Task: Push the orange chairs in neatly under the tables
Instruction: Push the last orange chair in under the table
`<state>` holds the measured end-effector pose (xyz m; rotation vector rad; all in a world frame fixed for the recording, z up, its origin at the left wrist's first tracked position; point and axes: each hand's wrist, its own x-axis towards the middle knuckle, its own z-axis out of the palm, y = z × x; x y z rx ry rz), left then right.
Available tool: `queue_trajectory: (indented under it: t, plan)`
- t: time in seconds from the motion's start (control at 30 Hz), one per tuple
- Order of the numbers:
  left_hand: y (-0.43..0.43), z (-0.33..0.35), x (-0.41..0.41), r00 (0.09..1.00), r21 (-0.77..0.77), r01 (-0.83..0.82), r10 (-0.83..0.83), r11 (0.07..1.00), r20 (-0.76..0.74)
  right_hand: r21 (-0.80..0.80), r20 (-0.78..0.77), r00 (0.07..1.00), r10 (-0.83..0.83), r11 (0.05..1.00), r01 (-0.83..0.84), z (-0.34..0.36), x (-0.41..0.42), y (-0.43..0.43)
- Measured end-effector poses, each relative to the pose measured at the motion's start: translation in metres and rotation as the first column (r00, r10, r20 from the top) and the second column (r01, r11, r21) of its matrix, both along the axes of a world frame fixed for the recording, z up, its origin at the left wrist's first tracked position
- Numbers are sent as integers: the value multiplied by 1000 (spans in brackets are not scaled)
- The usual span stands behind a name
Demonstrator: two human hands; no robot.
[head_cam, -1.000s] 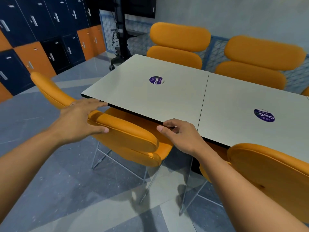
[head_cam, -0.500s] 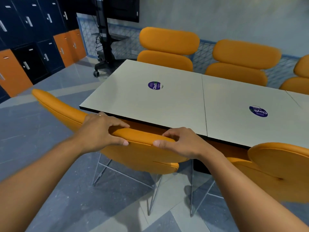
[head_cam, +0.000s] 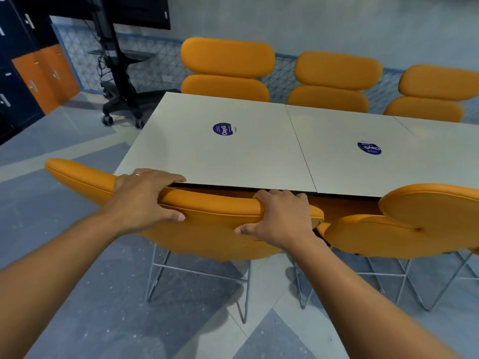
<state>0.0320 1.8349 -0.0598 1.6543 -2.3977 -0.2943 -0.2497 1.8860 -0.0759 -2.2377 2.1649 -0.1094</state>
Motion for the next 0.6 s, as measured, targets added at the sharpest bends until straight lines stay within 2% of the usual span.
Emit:
queue_trajectory:
  t: [0.2,0.33,0.6]
  plan:
    - [-26,-10,28,990,62,-87,80,994,115,-149,-20,998,58,987,-61,-6,-12,-6]
    - [-30,-17,22,991,17,-73,70,997,112,-225,-36,995,92,969,-98,-13,-19,-13]
    - [-30,-20,-8,996,-47,-61,64,997,58,-168,-65,993,103,979,-113,-9,-52,-31]
